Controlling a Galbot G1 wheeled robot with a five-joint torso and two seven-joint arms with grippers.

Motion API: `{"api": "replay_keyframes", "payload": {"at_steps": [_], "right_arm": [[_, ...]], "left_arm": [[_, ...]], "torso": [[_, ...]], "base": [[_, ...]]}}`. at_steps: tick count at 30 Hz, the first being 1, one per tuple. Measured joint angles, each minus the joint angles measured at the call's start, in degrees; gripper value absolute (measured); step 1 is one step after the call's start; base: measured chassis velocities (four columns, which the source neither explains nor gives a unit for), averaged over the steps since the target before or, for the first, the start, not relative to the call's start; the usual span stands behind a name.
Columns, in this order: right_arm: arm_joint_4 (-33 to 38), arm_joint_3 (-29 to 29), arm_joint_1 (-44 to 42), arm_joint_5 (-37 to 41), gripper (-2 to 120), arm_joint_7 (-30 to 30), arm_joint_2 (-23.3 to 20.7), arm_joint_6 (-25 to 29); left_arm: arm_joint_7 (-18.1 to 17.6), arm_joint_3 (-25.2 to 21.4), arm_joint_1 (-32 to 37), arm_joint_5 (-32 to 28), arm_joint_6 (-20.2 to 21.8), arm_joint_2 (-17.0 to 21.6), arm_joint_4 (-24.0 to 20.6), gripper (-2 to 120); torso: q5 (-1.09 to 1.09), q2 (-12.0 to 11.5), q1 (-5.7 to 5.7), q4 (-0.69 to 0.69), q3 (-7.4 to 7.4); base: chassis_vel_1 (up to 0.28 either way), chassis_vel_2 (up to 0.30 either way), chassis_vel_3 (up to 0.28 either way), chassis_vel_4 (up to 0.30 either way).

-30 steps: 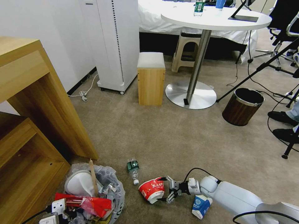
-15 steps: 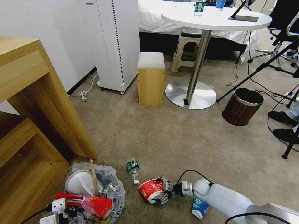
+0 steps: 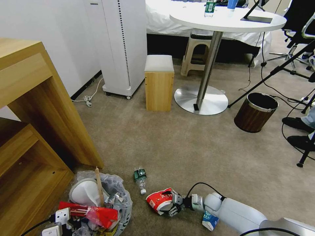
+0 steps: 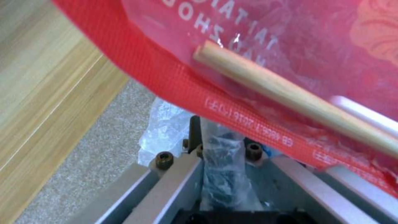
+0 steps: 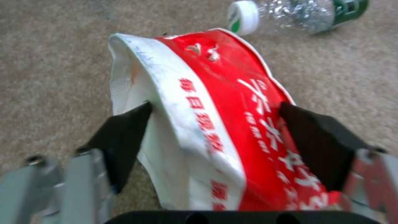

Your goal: Pick up the trash bin and place the garbage on the floor into it.

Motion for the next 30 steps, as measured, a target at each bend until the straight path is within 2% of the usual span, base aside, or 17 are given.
{"api": "replay_keyframes", "payload": {"at_steps": [1, 2, 4, 6, 8, 10, 12, 14, 16, 17, 20, 30], "right_arm": [[0.6, 0.0, 0.0, 0.6, 71, 0.1, -0.3, -0.2], [0.6, 0.0, 0.0, 0.6, 71, 0.1, -0.3, -0.2], [1.8, -0.5, 0.5, 1.8, 59, 0.6, -1.1, -0.4], [2.3, -0.7, 0.7, 2.2, 56, 0.6, -1.4, -0.5], [3.4, -1.3, 1.3, 3.5, 44, 0.7, -2.0, -0.8], [3.7, -1.3, 1.4, 3.7, 43, 0.8, -2.1, -1.0], [4.6, -1.7, 1.7, 4.7, 30, 1.4, -2.2, -1.3], [4.8, -1.8, 1.8, 4.8, 26, 1.8, -2.2, -1.3], [5.3, -1.8, 1.9, 5.0, 17, 2.3, -2.1, -1.4], [5.3, -1.8, 1.9, 5.0, 17, 2.3, -2.1, -1.4], [6.1, -2.2, 2.2, 5.7, 2, 3.0, -2.0, -1.4], [7.7, -1.7, 3.0, 7.0, 0, 4.2, -2.2, -1.6]], "left_arm": [[0.0, 0.0, 0.0, 0.0, 0.0, 0.1, 0.0, 0], [0.0, 0.0, 0.0, 0.0, 0.0, 0.1, 0.0, 0], [0.0, 0.0, -0.2, 0.0, -0.1, 0.4, 0.1, 0], [0.1, 0.0, -0.3, 0.1, -0.1, 0.5, 0.1, 0], [0.2, 0.0, -0.4, 0.3, -0.2, 0.6, 0.2, 0], [0.2, 0.0, -0.4, 0.3, -0.3, 0.6, 0.3, 0], [0.3, 0.0, -0.5, 0.3, -0.5, 0.8, 0.4, 0], [0.3, 0.0, -0.5, 0.3, -0.6, 0.9, 0.4, 0], [0.4, -0.1, -0.5, 0.3, -0.7, 1.1, 0.5, 0], [0.4, -0.1, -0.5, 0.3, -0.7, 1.1, 0.5, 0], [0.5, -0.2, -0.5, 0.3, -0.9, 1.4, 0.7, 0], [0.5, -0.4, -1.0, 0.1, -1.2, 2.1, 1.2, 0]], "torso": [[0.0, 0.0, 0.0, 0.0, 0.0], [0.0, 0.0, 0.0, 0.0, 0.0], [0.0, 0.0, 0.0, 0.0, 0.0], [0.0, 0.0, 0.0, 0.0, 0.0], [-0.01, 0.0, 0.0, 0.0, 0.0], [-0.01, 0.0, 0.0, 0.0, 0.0], [0.0, 0.0, 0.0, 0.01, 0.0], [-0.01, 0.0, 0.0, 0.01, 0.0], [-0.02, 0.0, 0.0, -0.01, 0.0], [-0.02, 0.0, 0.0, -0.01, 0.0], [-0.02, 0.0, 0.0, -0.01, 0.0], [0.01, 0.0, 0.0, 0.0, 0.0]], "base": [[0.0, 0.0, 0.0, 0.0], [0.0, 0.0, 0.0, 0.0], [0.0, 0.0, 0.0, 0.0], [0.0, 0.0, 0.0, 0.0], [0.0, 0.0, 0.0, 0.0], [0.0, 0.0, 0.0, 0.0], [0.0, 0.0, 0.0, 0.0], [0.0, 0.0, 0.0, 0.0], [0.0, 0.0, 0.0, 0.0], [0.0, 0.0, 0.0, 0.0], [0.0, 0.0, 0.0, 0.0], [0.0, 0.0, 0.0, 0.0]]}}
